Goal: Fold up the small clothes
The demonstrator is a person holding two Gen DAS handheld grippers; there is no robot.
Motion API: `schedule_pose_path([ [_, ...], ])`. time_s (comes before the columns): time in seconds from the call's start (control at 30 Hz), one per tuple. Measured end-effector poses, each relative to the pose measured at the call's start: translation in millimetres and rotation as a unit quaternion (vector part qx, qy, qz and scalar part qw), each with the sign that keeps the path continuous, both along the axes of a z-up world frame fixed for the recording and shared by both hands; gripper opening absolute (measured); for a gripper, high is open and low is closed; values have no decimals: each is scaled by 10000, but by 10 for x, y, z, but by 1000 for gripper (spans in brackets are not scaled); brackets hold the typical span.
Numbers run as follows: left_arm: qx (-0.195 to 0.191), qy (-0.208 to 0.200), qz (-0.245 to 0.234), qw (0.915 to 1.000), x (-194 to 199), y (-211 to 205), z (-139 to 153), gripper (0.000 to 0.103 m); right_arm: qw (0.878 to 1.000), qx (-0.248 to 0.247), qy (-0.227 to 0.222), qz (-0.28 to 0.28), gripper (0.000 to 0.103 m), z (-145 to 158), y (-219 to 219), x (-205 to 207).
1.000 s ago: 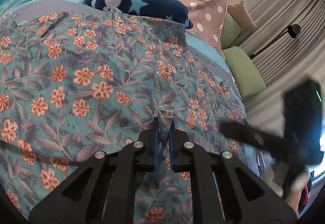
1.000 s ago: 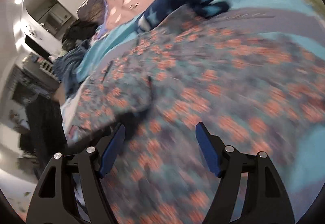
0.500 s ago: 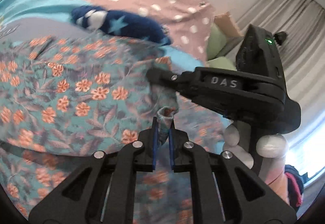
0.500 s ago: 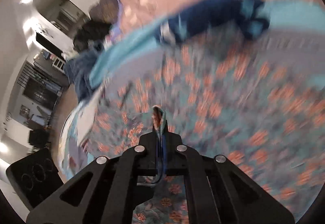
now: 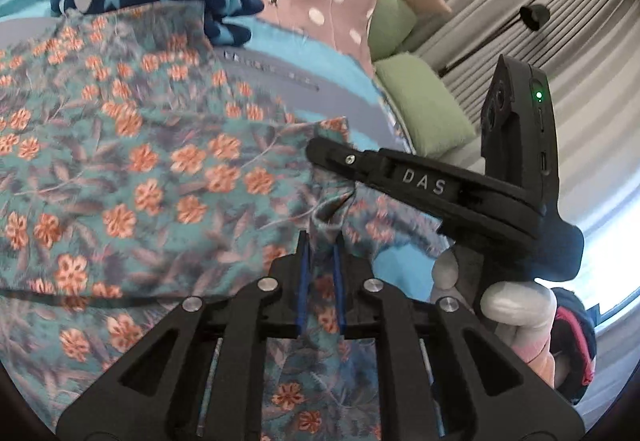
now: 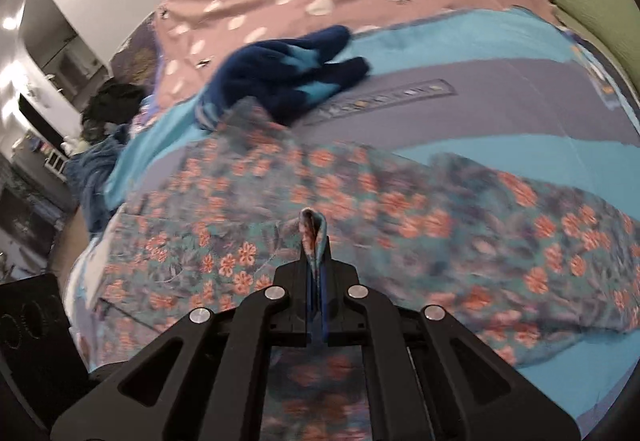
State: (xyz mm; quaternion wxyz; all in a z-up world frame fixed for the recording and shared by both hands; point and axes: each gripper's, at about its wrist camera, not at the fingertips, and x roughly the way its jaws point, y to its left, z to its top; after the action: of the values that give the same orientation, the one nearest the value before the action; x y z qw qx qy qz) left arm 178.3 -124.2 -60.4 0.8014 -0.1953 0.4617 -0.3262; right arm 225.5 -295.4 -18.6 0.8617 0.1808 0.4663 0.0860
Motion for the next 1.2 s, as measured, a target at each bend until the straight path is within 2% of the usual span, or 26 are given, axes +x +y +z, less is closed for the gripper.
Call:
schedule_pose_path([
  [0.03,45,17,-10,10000,1,-2,-21,25,10000,69,-5,3,3,-50,1,-9],
  [0.07,92,31,-13,10000,-10,5,-32,34,10000,91,1,-13,4,-73,17,15],
  [0.1,142,26,23,9999,-26,28,-24,49,10000,77,29,-42,8,-104,-3,13],
  [0.13,205,-20,86,9998,-51,84,-7,50,9999,-9,125,-67,9,-151,-17,13],
  [0.17,239,-78,104,9996,-76,137,14,51,9998,-49,170,-91,15,-157,-18,13],
  [0.2,280,-167,136,9994,-109,208,46,54,9996,-130,187,-185,27,-169,-44,-24],
  [0.23,344,-287,207,9988,-146,296,84,57,9994,-204,133,-249,29,-145,-62,-67],
  [0.37,842,-818,1020,9878,-287,1057,225,58,9991,-380,-126,-162,31,-2,-98,-289],
  [0.47,990,-720,1851,9751,-298,1760,201,57,9990,-234,-284,234,31,94,10,-457],
  [0.53,1259,-623,2406,9604,-295,2187,107,55,9963,171,-282,788,31,87,162,-552],
  [0.57,1455,-608,2548,9540,-271,2324,38,54,9936,373,-199,1047,34,39,234,-587],
  [0.6,1877,-538,2686,9432,-196,2451,-85,45,9912,466,-74,1238,40,-35,317,-609],
  [0.63,2231,-461,2775,9333,-154,2526,-164,38,9911,223,153,1307,41,-157,424,-619],
  [0.67,2280,-169,2890,9296,-95,2713,-351,39,9916,-160,315,1246,40,-262,493,-625],
  [0.7,1879,-132,2995,9353,-132,2844,-343,38,9919,-338,275,1194,39,-311,525,-651],
  [0.73,1671,-45,3090,9363,-142,2928,-309,38,9931,-318,178,1114,39,-303,518,-699],
  [0.77,1794,-55,3224,9294,-157,2957,-258,38,9946,-197,131,1008,39,-265,475,-748],
  [0.83,2021,-200,3232,9243,-195,2925,-220,37,9979,240,-80,602,39,-150,233,-886],
  [0.9,1887,-281,3178,9288,-298,2875,-188,35,9986,436,-240,164,41,-96,-62,-1011],
  [1.0,1661,-504,3030,9370,-365,2701,-38,35,9934,667,-252,-903,42,-107,-738,-1244],
  [1.1,1499,-829,2633,9494,-384,2333,161,35,9691,1062,-123,-2223,43,-228,-1550,-1542],
  [1.17,1392,-982,2197,9606,-341,2026,255,35,9406,1357,-101,-3110,44,-331,-2058,-1780],
  [1.2,1386,-1001,2070,9633,-320,1898,259,35,9212,1562,-75,-3563,45,-429,-2334,-1928],
])
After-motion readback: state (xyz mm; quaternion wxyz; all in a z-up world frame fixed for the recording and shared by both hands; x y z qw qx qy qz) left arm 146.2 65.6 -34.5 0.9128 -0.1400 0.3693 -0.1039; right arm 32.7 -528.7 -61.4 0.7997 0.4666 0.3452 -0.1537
